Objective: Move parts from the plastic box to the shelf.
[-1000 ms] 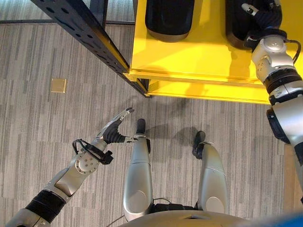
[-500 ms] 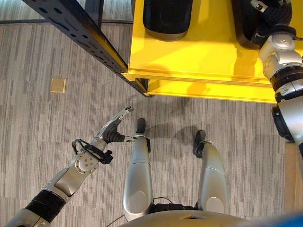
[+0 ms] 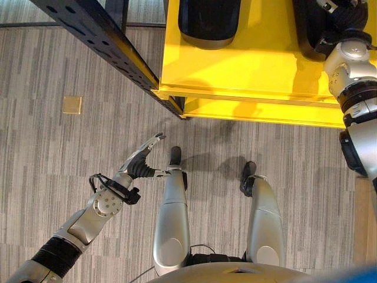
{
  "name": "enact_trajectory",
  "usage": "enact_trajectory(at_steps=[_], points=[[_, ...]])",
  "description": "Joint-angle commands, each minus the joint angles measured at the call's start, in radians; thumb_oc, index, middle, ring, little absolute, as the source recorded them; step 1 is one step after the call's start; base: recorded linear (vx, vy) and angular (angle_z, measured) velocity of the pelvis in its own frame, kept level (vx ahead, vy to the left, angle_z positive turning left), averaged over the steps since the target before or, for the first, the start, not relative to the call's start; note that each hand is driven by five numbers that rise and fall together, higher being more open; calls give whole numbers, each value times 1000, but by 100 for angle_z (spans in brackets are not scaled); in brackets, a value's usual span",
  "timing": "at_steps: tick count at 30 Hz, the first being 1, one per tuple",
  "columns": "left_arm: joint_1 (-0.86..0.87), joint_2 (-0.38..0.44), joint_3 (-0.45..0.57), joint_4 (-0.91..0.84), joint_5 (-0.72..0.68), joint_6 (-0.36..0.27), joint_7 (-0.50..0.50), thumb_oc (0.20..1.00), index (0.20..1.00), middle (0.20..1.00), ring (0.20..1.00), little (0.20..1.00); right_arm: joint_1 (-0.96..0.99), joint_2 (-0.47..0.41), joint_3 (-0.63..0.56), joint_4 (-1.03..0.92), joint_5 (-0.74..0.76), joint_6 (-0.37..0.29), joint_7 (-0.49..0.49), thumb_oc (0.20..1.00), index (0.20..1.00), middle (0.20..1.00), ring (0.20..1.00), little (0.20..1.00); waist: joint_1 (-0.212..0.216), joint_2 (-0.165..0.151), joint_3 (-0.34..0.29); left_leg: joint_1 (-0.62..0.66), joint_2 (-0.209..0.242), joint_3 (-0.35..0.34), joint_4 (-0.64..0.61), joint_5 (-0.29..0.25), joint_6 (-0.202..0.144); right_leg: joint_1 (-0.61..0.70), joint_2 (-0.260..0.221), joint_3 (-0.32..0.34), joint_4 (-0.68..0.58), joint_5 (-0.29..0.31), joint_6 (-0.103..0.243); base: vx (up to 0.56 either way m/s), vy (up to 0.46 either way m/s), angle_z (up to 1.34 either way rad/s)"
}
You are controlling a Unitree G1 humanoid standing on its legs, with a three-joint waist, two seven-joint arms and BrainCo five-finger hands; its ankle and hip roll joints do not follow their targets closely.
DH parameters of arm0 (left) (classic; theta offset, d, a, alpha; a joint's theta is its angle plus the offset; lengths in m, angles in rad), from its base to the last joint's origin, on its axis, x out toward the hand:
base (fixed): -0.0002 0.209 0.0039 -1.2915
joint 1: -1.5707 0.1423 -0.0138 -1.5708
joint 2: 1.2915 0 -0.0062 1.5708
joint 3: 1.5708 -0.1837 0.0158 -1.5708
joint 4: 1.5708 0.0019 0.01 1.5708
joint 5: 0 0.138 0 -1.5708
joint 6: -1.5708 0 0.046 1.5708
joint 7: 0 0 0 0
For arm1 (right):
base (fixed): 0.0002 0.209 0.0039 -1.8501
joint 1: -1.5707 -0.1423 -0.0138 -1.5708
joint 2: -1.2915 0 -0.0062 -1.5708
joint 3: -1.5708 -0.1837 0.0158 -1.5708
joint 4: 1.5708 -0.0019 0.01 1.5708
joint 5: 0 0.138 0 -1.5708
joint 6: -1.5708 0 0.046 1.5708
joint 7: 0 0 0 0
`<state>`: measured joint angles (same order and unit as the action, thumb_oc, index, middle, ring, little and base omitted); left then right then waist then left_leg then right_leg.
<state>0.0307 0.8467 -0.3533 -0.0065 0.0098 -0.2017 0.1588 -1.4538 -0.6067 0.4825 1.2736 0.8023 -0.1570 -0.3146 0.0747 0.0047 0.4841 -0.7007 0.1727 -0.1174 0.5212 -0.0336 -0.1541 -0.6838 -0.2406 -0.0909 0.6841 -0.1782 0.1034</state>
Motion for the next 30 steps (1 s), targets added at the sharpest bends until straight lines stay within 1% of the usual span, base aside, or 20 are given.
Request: enact_trajectory(at_steps=[1, 9, 13, 19, 23, 27, 28, 29, 30], points=[[42, 28, 17, -3, -34, -37, 11, 1000, 1000, 1000, 1000, 1000, -38, -37, 10, -45, 36, -63, 0, 1000, 1000, 1000, 1000, 1000, 10, -7, -27, -32, 24, 16, 2, -8, 30, 39, 20, 24, -42, 32, 6, 0, 0, 0], [48, 34, 33, -3, -54, -33, -3, 1000, 1000, 1000, 1000, 1000, -43, -26, 23, -187, 84, -95, 4, 1000, 1000, 1000, 1000, 1000, 1, -27, -39, -19, 28, 15, 4, -13, 27, 59, 24, 23, -53, 34, 6, 0, 0, 0], [50, 38, 39, -6, -54, -32, -7, 1000, 1000, 1000, 1000, 1000, -37, -29, 20, -233, 93, -104, 3, 1000, 1000, 1000, 1000, 1000, -2, -32, -43, -13, 30, 16, 3, -14, 26, 68, 25, 22, -56, 34, 5, 0, 0, 0], [52, 32, 47, -3, -52, -28, -10, 1000, 1000, 1000, 1000, 1000, -4, -44, 10, -380, 100, -129, 3, 1000, 1000, 1000, 1000, 1000, -14, -48, -53, -1, 39, 19, 3, -17, 24, 82, 28, 22, -63, 34, 4, 0, 0, 0], [49, 19, 51, 6, -30, -23, -13, 1000, 1000, 1000, 1000, 1000, 84, -81, -29, -537, 70, -148, -4, 1000, 1000, 1000, 1000, 1000, -31, -59, -60, 14, 44, 23, 7, -23, 23, 99, 31, 25, -69, 35, 3, 0, 2, -1], [45, 14, 52, 10, -19, -25, -13, 1000, 1000, 1000, 1000, 1000, 144, -113, -60, -629, 44, -161, -6, 1000, 1000, 1000, 1000, 1000, -37, -62, -62, 25, 46, 23, 6, -26, 23, 109, 32, 27, -72, 35, 3, -12, 4, -6], [44, 8, 56, 10, -7, -28, -15, 1000, 1000, 1000, 1000, 1000, 192, -142, -80, -694, 11, -167, -2, 1000, 1000, 1000, 1000, 1000, -46, -64, -63, 30, 48, 22, 9, -28, 23, 115, 32, 28, -72, 35, 4, -27, -2, -5], [44, 10, 54, 10, -7, -28, -15, 1000, 1000, 1000, 1000, 1000, 199, -143, -86, -700, 8, -166, -5, 1000, 1000, 1000, 1000, 1000, -44, -64, -65, 28, 47, 22, 3, -20, 24, 113, 32, 27, -76, 42, 3, 0, 0, 0], [44, 1, 61, 15, 10, -36, -16, 1000, 1000, 1000, 1000, 1000, 272, -176, -116, -786, -49, -177, 0, 1000, 1000, 1000, 1000, 1000, -55, -66, -66, 38, 50, 24, 9, -31, 24, 122, 33, 29, -73, 34, 4, 0, 0, 0]])
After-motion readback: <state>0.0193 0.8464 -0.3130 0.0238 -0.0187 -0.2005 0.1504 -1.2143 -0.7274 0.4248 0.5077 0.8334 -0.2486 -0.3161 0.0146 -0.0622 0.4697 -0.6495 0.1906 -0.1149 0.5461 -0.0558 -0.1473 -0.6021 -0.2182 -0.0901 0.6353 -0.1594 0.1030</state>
